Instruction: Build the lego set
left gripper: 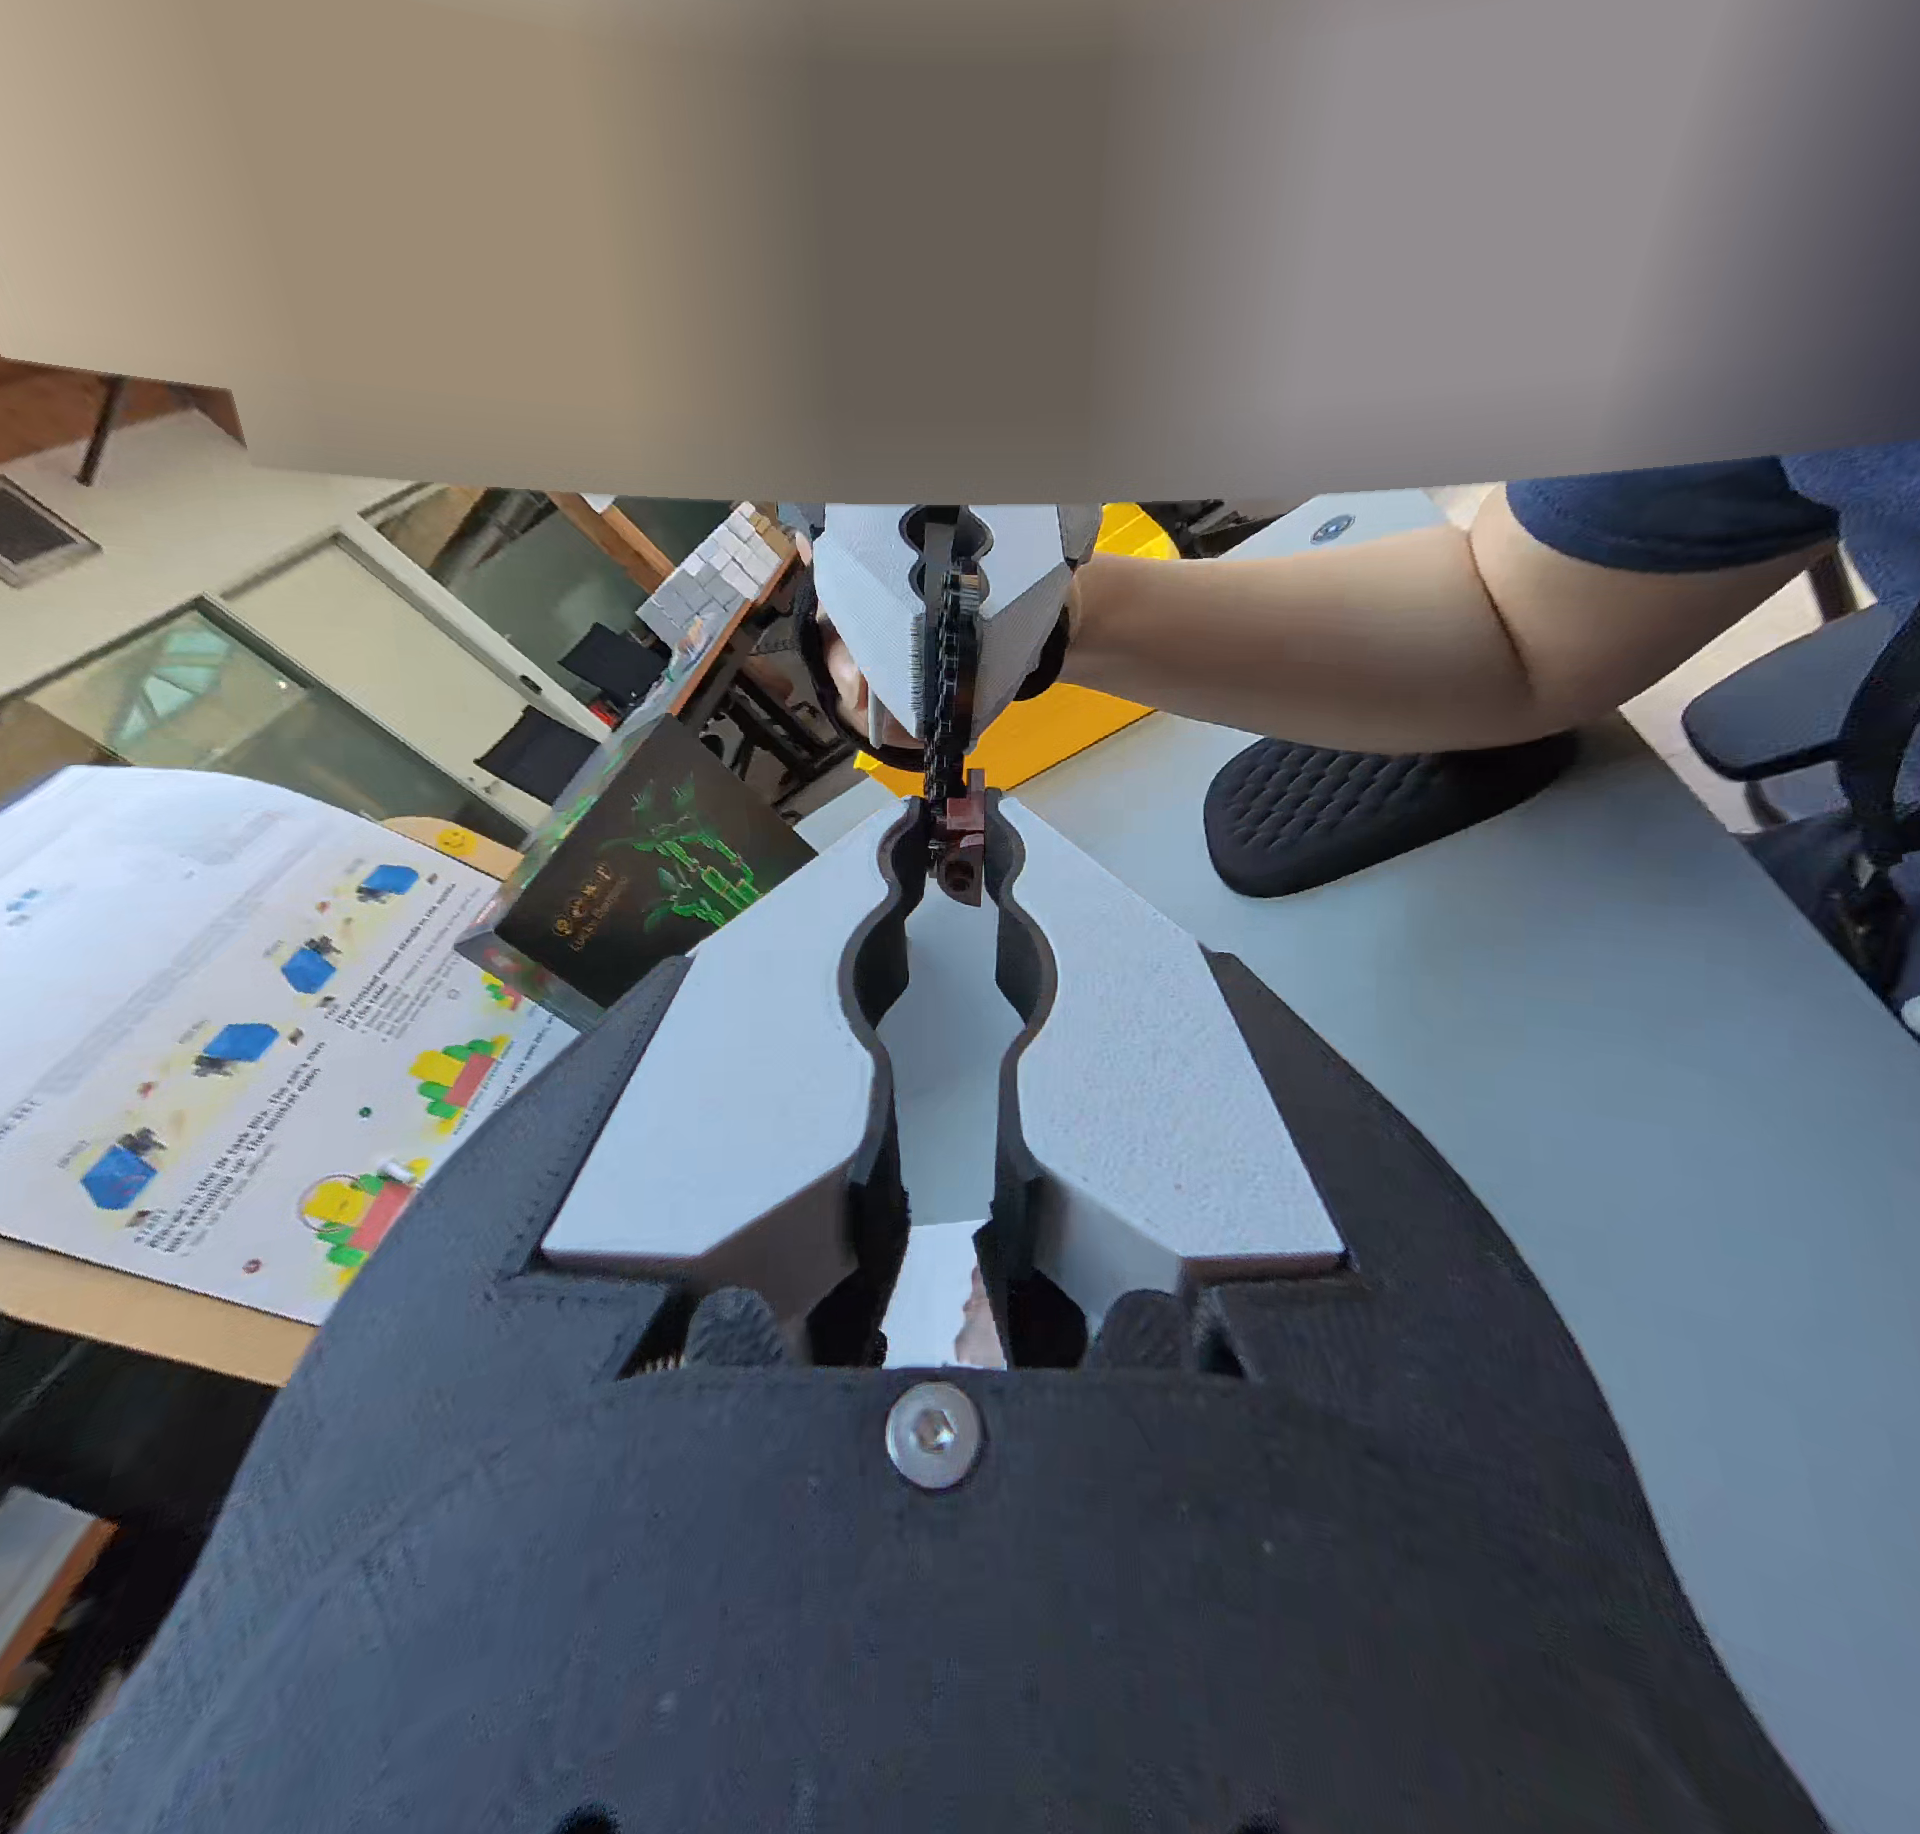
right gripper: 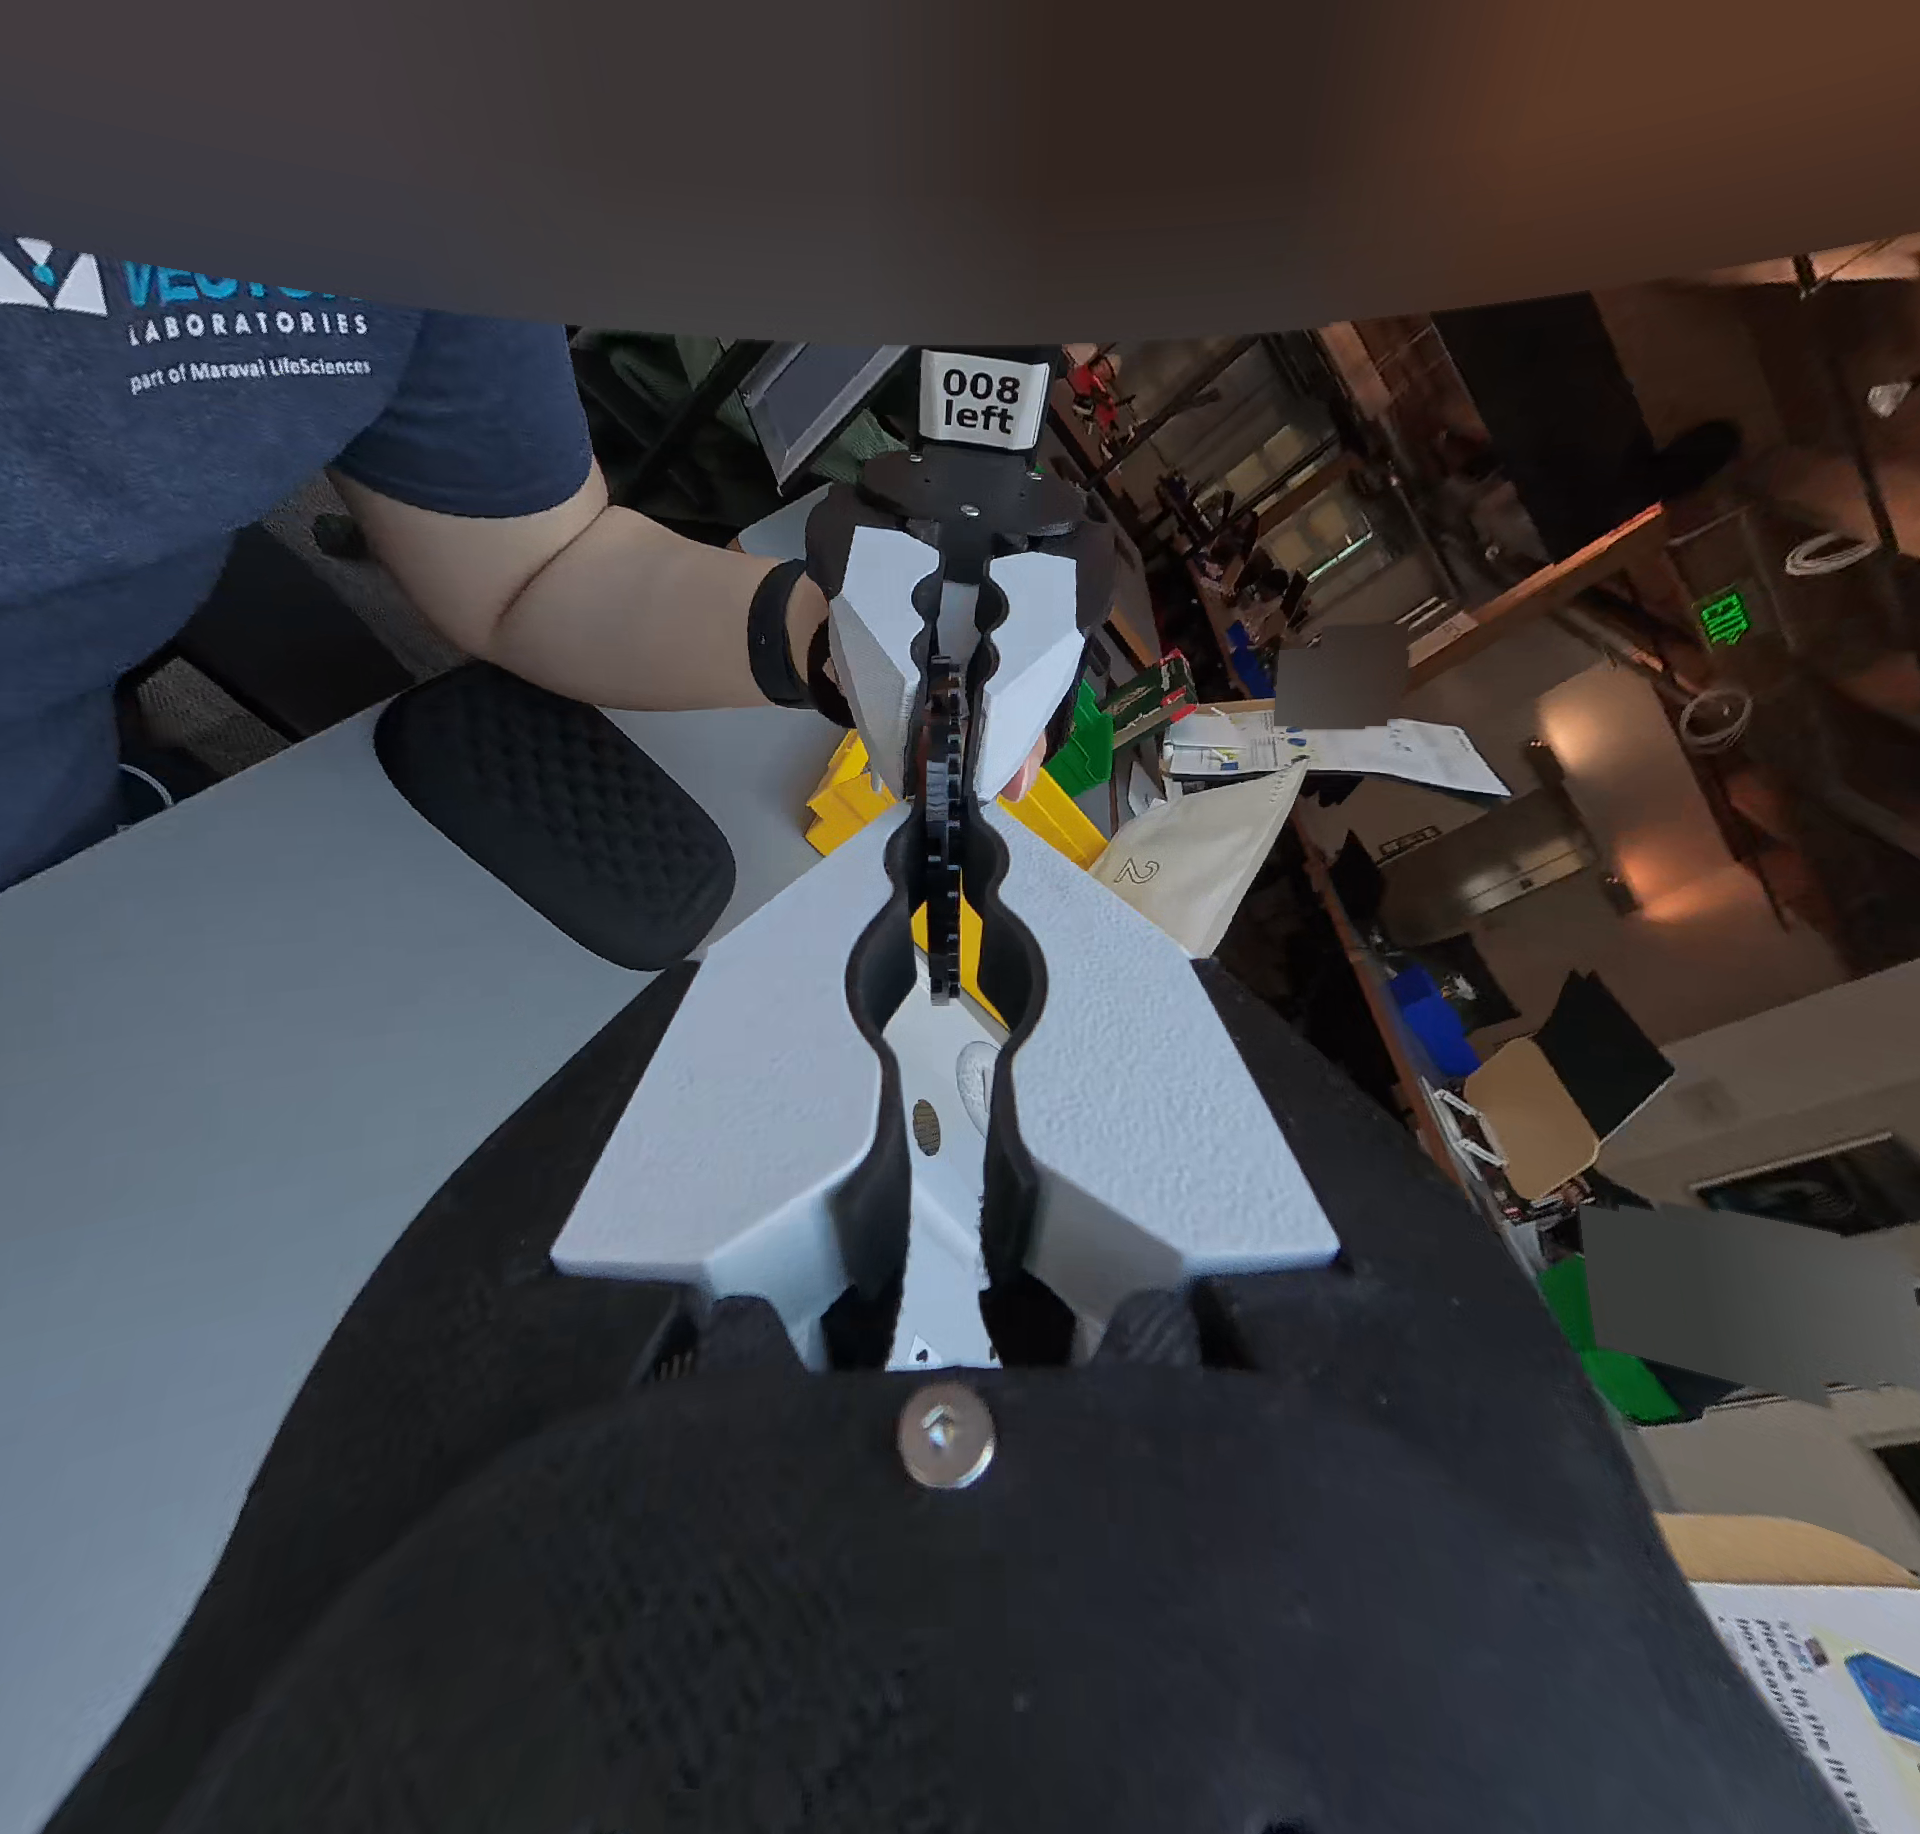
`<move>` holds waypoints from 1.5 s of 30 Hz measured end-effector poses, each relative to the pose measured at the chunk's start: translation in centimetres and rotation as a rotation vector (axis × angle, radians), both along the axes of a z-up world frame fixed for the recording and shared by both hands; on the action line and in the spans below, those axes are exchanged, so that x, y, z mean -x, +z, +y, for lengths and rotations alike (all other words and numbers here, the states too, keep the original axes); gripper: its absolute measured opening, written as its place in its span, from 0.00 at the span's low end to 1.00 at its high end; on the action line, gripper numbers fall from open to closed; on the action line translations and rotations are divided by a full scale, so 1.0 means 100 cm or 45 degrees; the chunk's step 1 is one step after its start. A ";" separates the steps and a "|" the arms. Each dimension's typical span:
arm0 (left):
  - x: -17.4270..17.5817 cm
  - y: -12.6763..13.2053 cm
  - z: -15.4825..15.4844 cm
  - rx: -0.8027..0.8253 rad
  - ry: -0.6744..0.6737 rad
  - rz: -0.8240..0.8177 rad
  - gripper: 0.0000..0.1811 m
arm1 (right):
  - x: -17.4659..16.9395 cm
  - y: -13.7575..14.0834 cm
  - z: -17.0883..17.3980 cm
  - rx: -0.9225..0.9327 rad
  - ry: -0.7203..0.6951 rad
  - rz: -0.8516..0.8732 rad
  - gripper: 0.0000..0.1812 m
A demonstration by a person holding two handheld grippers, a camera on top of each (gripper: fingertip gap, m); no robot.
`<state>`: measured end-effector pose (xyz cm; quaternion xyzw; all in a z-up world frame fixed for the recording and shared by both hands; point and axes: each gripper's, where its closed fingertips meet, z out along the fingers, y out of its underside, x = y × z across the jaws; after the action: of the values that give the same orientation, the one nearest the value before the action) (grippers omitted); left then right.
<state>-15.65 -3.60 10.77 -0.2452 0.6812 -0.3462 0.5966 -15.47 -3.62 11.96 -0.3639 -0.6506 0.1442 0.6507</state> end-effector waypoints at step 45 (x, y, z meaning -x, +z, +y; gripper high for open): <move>-0.005 -0.007 0.017 0.018 0.102 0.048 0.05 | -0.005 -0.009 0.016 0.080 -0.017 0.027 0.02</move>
<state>-15.10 -1.94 10.03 -0.2831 0.6794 -0.3222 0.5954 -15.00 -2.01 11.02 -0.3870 -0.6365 0.1640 0.6467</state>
